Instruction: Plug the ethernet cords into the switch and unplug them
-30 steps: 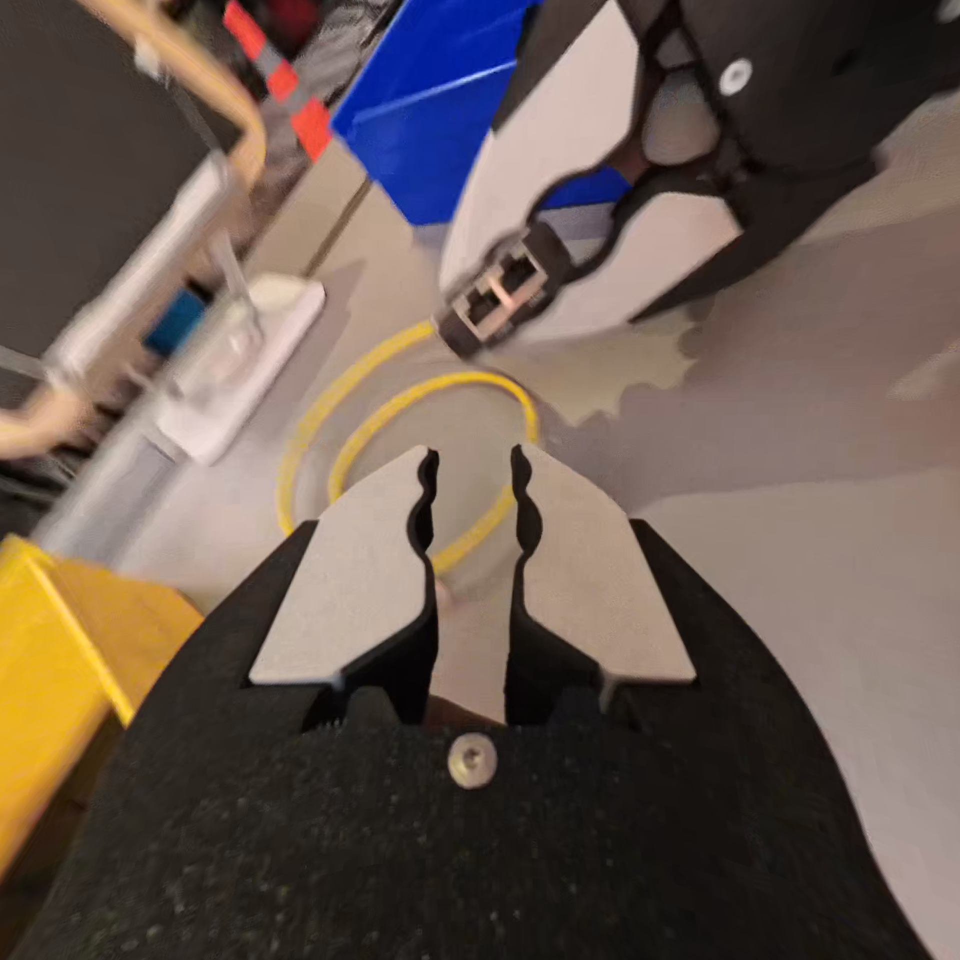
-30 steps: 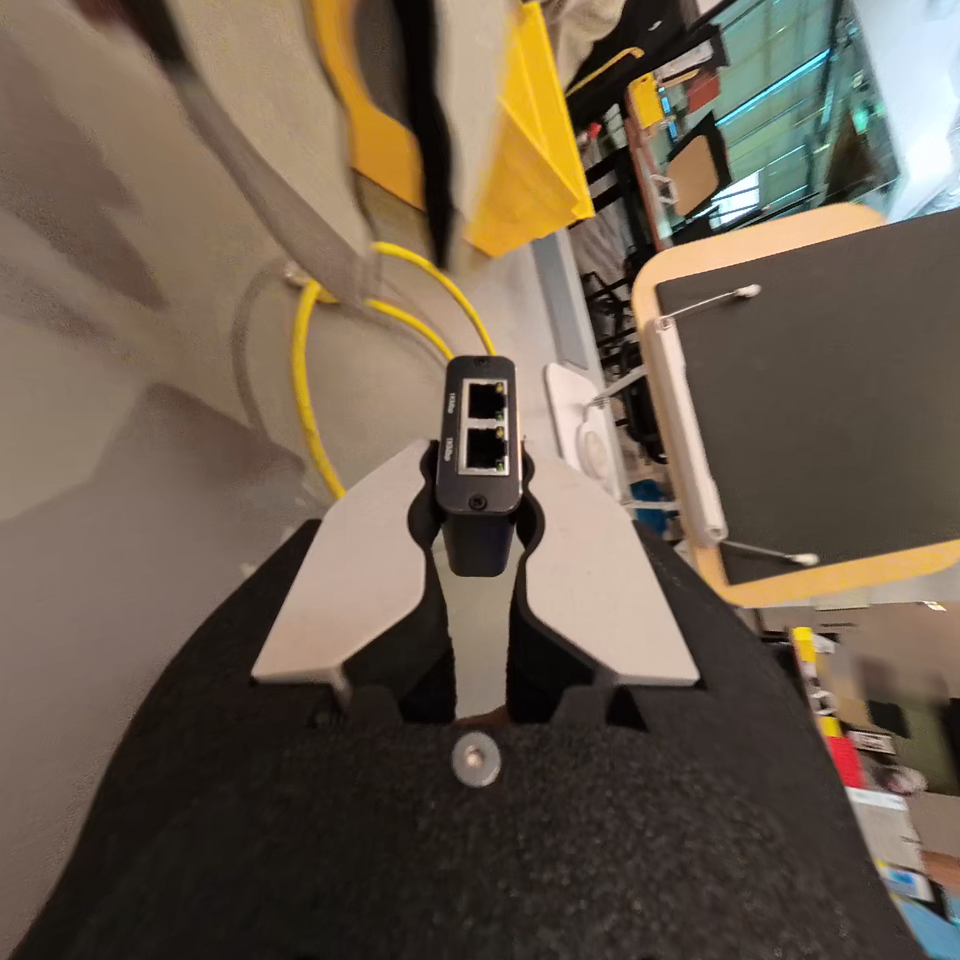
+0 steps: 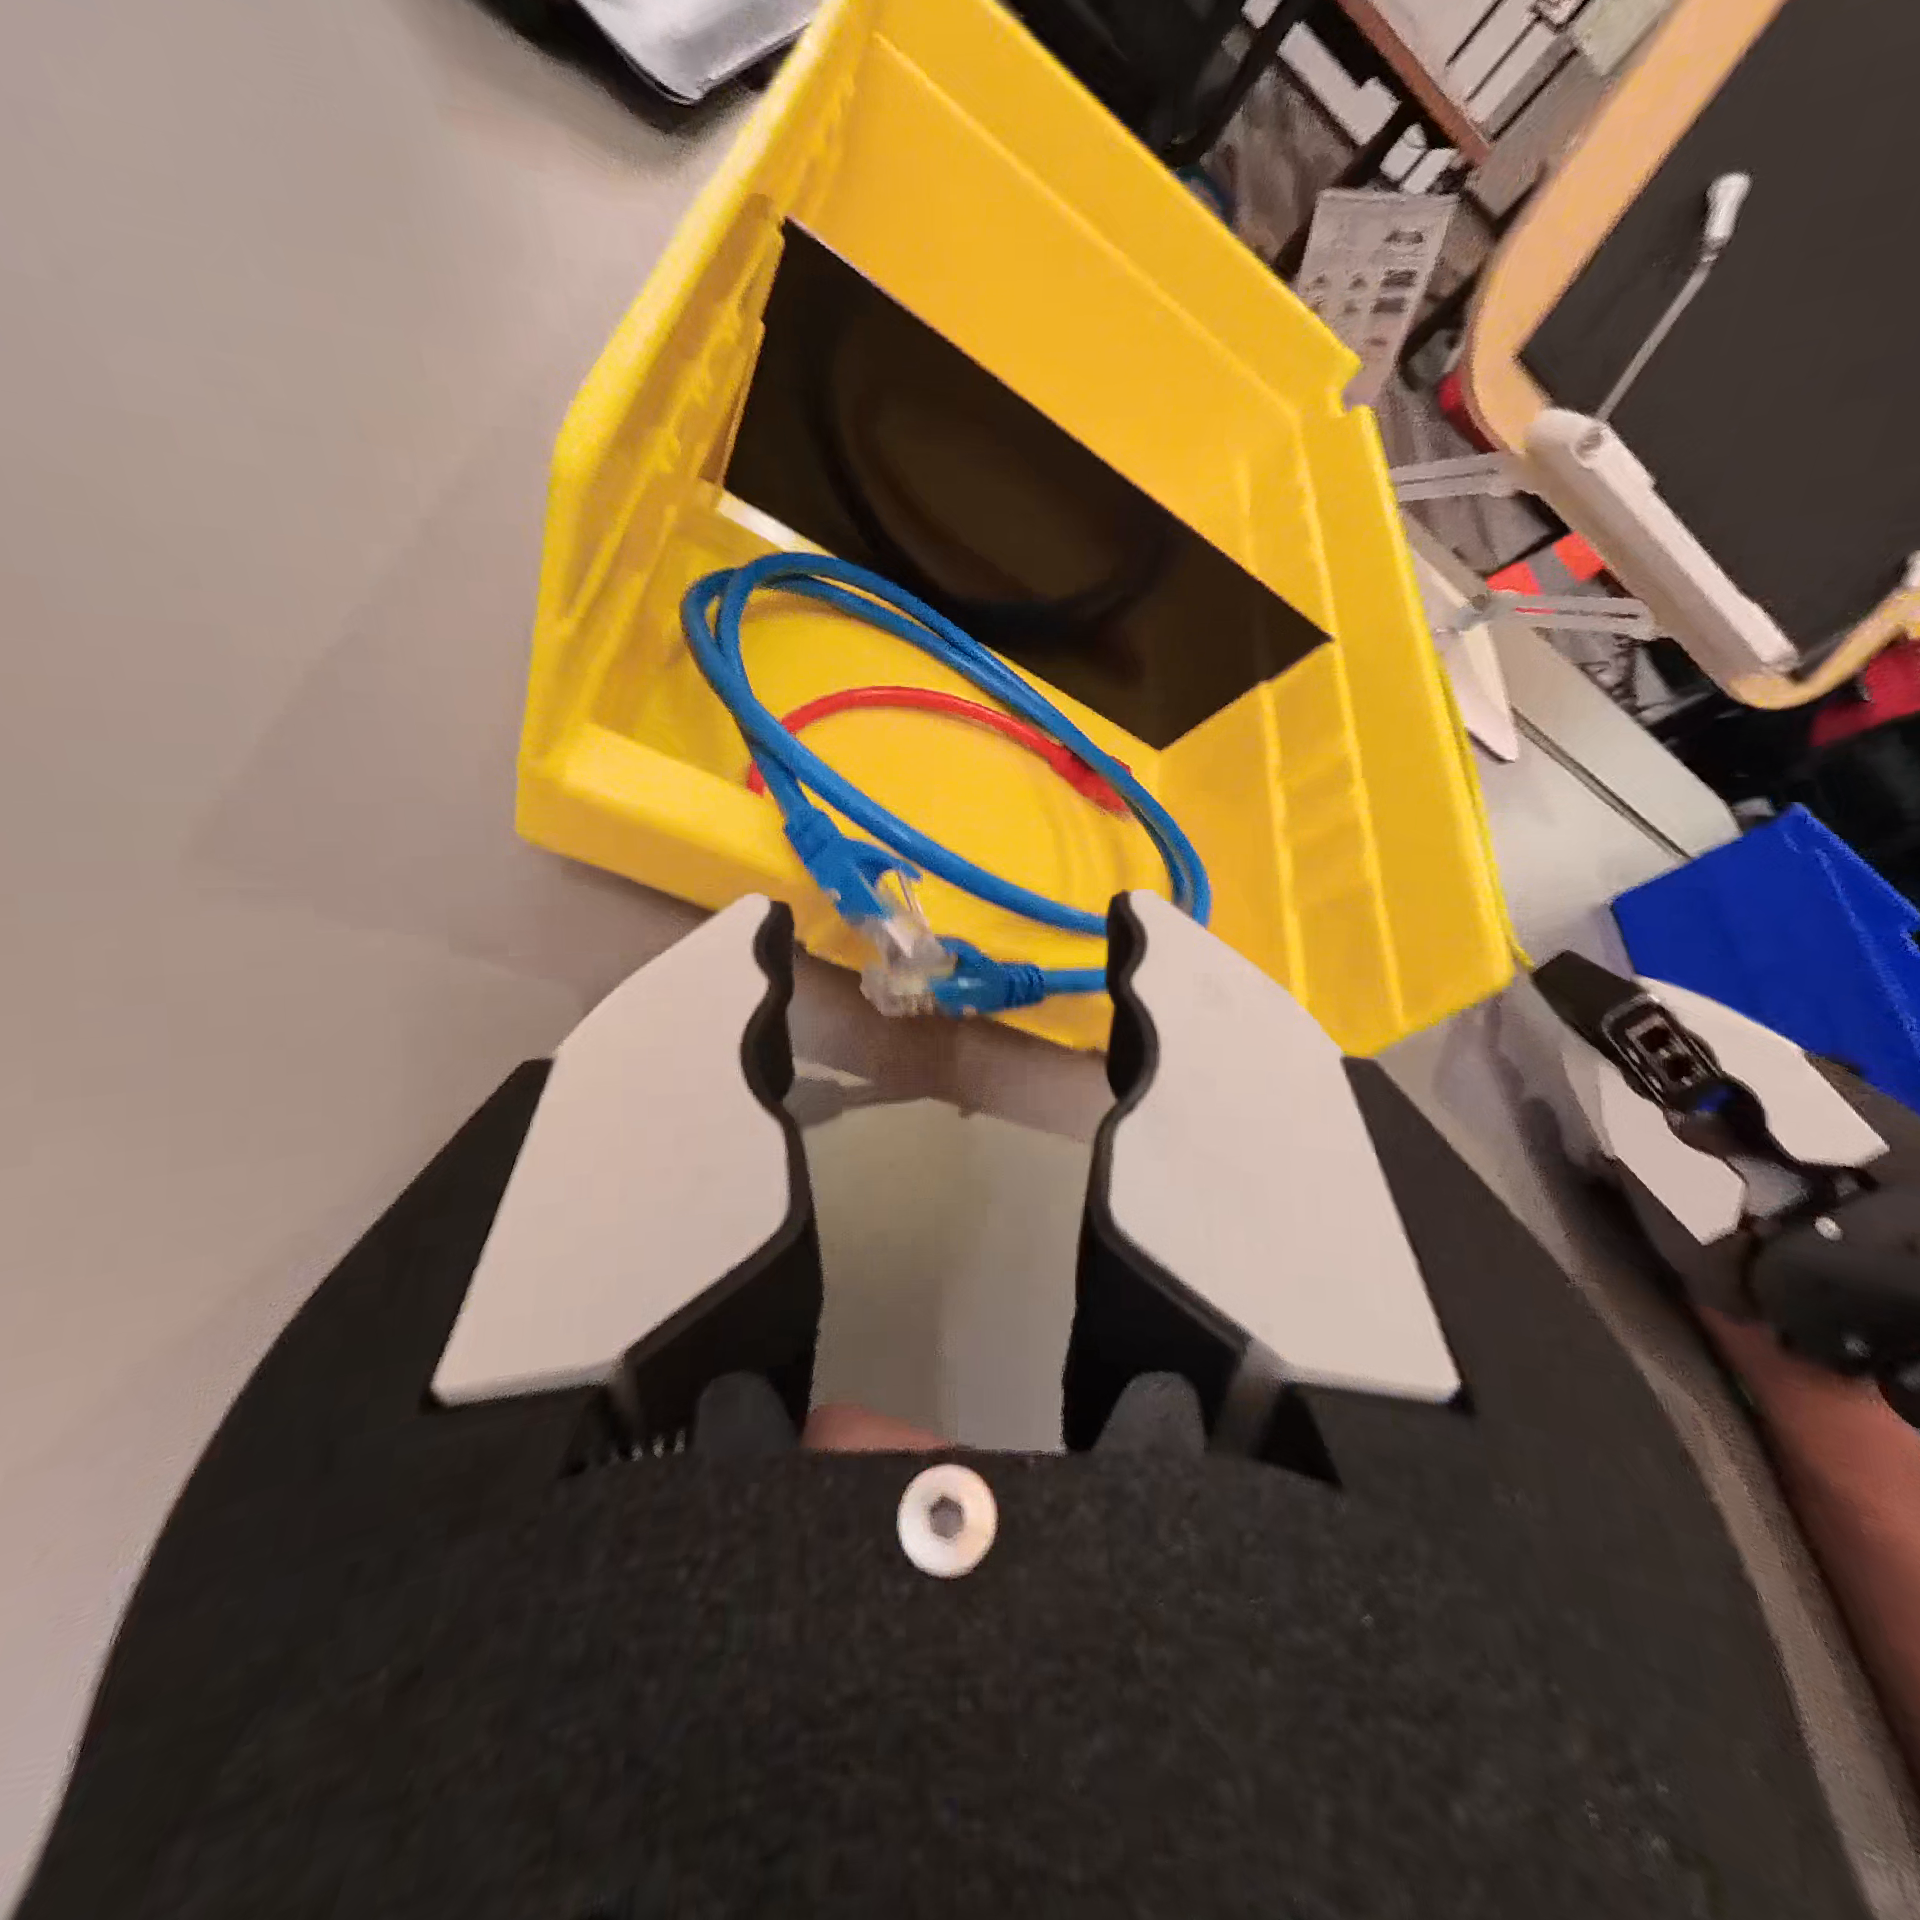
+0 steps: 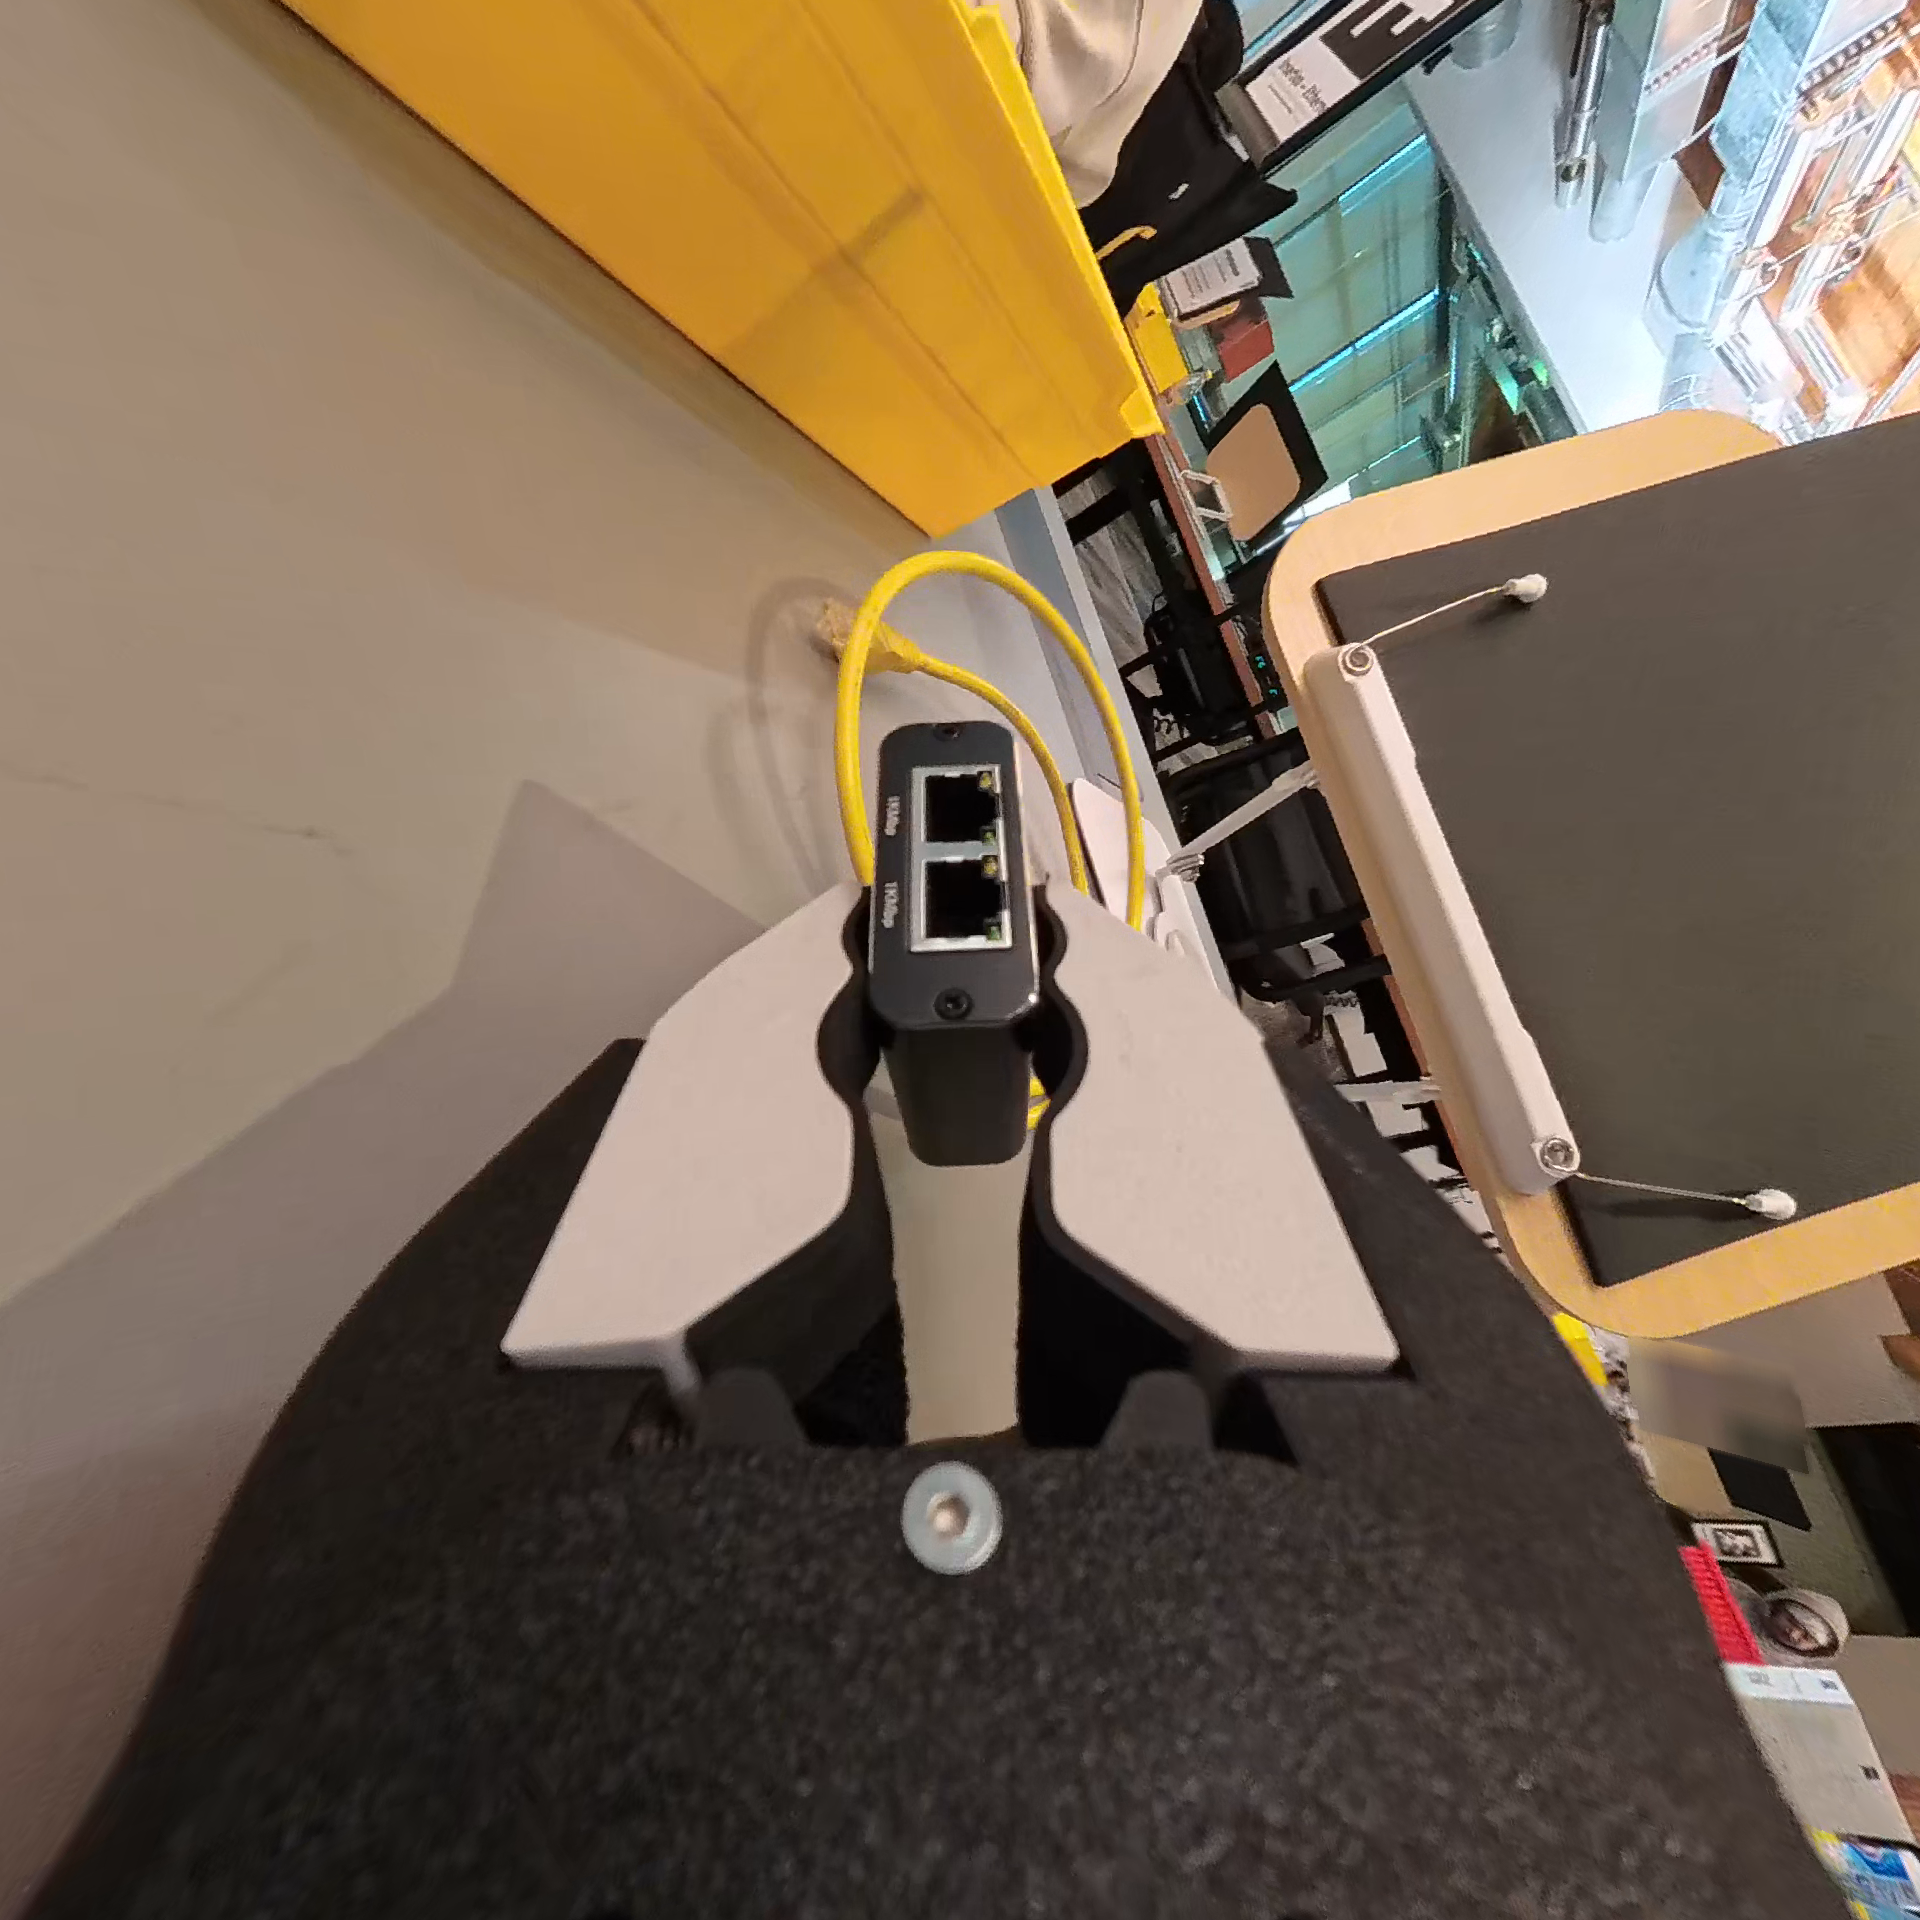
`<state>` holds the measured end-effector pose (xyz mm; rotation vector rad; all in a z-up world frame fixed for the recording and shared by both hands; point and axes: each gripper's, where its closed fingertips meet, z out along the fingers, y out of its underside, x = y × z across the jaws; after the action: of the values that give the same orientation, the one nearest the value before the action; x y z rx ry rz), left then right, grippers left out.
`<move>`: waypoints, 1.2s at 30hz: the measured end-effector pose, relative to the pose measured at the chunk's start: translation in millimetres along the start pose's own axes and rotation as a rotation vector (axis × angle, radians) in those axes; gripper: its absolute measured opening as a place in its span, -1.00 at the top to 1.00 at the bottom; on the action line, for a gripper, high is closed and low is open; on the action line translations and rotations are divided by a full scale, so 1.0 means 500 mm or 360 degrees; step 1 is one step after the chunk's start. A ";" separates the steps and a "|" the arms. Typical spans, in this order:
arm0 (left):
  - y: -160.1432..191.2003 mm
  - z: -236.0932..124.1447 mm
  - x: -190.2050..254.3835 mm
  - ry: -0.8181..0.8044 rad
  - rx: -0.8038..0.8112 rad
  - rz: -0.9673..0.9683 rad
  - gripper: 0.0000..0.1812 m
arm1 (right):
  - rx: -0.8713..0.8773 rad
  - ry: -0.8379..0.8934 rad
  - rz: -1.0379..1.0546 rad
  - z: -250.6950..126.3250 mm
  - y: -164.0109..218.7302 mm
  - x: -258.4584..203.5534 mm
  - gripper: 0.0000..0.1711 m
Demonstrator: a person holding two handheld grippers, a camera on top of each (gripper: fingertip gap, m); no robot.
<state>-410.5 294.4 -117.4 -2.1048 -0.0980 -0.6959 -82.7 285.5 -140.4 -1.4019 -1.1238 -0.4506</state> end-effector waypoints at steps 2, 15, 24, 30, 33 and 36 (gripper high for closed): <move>-0.007 0.021 -0.005 -0.0045 -0.0029 -0.0008 0.52 | -0.0002 -0.0007 0.0004 -0.001 0.001 0.000 0.69; -0.066 -0.017 0.085 0.0077 0.0075 0.0413 0.83 | -0.0013 -0.0013 0.0011 -0.009 0.004 0.007 0.69; -0.193 -0.215 0.355 0.0703 0.0088 0.0953 0.84 | 0.0028 0.0164 0.0229 -0.027 0.012 0.071 0.69; -0.085 -0.224 0.413 0.1090 -0.0697 0.1437 0.84 | 0.0054 0.0182 0.0409 -0.031 0.019 0.090 0.69; 0.003 -0.162 0.361 0.1159 -0.1250 0.1660 0.84 | 0.0055 0.0183 0.0417 -0.032 0.018 0.090 0.69; 0.080 -0.082 0.332 0.1147 -0.1625 0.1895 0.84 | 0.0057 0.0179 0.0412 -0.031 0.016 0.088 0.69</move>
<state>-276.5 208.0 -43.5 -2.0609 2.0703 -0.7125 -51.0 288.2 -105.6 -1.4487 -0.8420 -0.3173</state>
